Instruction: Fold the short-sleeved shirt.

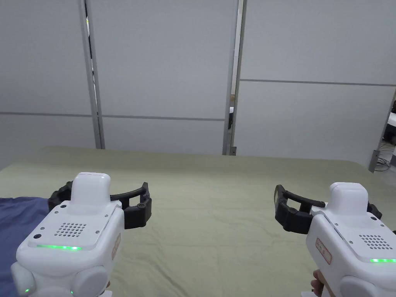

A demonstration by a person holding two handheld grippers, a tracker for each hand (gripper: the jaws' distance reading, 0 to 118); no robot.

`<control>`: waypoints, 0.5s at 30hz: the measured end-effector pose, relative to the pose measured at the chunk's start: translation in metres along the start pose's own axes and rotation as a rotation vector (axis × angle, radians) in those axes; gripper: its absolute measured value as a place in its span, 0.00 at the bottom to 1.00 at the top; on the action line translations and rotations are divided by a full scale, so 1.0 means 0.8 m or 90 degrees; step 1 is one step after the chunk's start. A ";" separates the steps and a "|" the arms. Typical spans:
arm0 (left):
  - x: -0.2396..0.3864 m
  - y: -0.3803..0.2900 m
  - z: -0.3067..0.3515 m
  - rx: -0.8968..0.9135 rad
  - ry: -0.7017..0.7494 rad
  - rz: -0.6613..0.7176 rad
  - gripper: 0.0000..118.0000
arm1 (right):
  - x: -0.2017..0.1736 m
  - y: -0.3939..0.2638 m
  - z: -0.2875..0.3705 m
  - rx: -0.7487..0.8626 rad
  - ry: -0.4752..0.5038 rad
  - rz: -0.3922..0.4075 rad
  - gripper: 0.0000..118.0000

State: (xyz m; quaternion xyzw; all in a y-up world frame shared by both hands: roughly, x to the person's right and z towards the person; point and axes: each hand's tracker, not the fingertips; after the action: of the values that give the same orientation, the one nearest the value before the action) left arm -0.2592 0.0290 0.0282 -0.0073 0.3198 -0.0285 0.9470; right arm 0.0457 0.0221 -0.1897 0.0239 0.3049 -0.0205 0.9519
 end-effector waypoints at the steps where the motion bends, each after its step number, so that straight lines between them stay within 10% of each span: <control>1: 0.000 0.000 0.002 0.003 -0.014 -0.007 0.82 | -0.001 0.001 -0.002 -0.023 0.002 0.007 1.00; 3: 0.002 0.000 0.000 -0.008 -0.031 -0.015 0.18 | -0.006 -0.002 -0.002 -0.024 -0.011 0.020 0.79; 4: 0.004 -0.001 -0.002 -0.009 -0.024 -0.014 0.05 | -0.010 -0.004 0.000 -0.007 -0.041 0.039 0.45; 5: 0.004 -0.003 -0.002 -0.005 -0.011 -0.010 0.04 | -0.014 -0.006 0.001 0.007 -0.074 0.073 0.14; 15: 0.001 -0.010 0.001 0.012 0.017 -0.005 0.00 | 0.014 -0.005 0.011 -0.027 -0.013 -0.028 0.03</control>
State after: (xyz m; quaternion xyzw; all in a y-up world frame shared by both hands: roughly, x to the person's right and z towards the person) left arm -0.2584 0.0213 0.0287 0.0008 0.3323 -0.0350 0.9425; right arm 0.0592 0.0170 -0.1892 -0.0032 0.2962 -0.0355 0.9545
